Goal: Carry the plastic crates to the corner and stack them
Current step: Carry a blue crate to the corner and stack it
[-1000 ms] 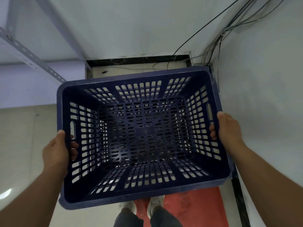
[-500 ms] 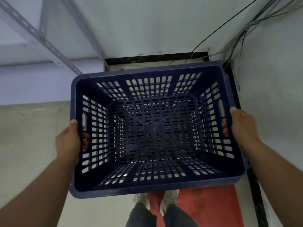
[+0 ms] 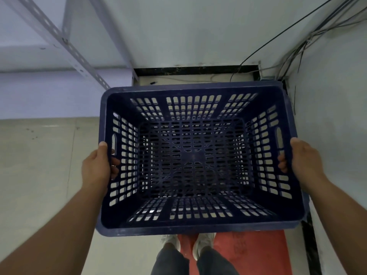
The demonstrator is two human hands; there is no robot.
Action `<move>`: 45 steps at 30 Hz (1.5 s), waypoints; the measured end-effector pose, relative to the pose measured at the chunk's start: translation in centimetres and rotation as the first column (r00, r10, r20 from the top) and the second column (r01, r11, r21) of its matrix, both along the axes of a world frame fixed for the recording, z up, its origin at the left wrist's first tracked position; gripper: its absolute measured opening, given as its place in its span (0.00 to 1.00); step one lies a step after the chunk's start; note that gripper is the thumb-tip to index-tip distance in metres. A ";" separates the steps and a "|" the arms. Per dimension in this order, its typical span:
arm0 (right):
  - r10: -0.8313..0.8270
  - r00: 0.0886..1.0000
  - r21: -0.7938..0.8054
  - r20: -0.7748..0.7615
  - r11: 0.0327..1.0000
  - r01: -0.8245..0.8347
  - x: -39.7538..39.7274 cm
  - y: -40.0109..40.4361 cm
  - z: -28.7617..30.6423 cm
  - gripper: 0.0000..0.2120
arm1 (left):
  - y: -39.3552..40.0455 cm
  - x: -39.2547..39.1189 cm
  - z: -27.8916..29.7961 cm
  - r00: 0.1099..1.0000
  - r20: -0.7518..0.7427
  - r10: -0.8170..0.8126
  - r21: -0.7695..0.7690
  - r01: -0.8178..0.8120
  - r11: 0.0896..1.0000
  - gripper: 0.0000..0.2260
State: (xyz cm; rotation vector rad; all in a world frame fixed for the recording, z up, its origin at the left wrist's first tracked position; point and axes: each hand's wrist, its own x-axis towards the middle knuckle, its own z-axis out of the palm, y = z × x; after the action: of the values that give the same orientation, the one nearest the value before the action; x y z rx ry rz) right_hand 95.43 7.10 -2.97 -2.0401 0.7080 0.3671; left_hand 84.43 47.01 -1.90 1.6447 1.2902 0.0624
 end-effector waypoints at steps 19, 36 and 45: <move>0.071 0.997 -0.056 0.022 0.996 -0.070 -1.0 -0.8 -0.8 0.20 | -2.0 -1.4 -0.3 1.000 -0.006 -0.029 0.153 0.030 0.988 0.23; 0.007 0.999 -0.043 0.050 0.999 -0.005 -0.9 -0.6 -0.3 0.19 | -1.2 -1.2 -0.5 1.000 -0.019 -0.019 0.093 0.021 0.995 0.21; 0.044 0.999 -0.067 0.015 0.997 -0.042 -0.5 -0.5 -0.4 0.19 | -0.9 -0.9 -0.6 0.999 -0.041 -0.032 0.070 0.034 0.997 0.21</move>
State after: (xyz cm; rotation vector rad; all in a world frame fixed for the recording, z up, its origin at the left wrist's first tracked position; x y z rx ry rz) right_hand 94.90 6.59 -3.41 -2.1218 0.6751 0.3550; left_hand 83.53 46.07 -2.53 1.7351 1.3033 0.0565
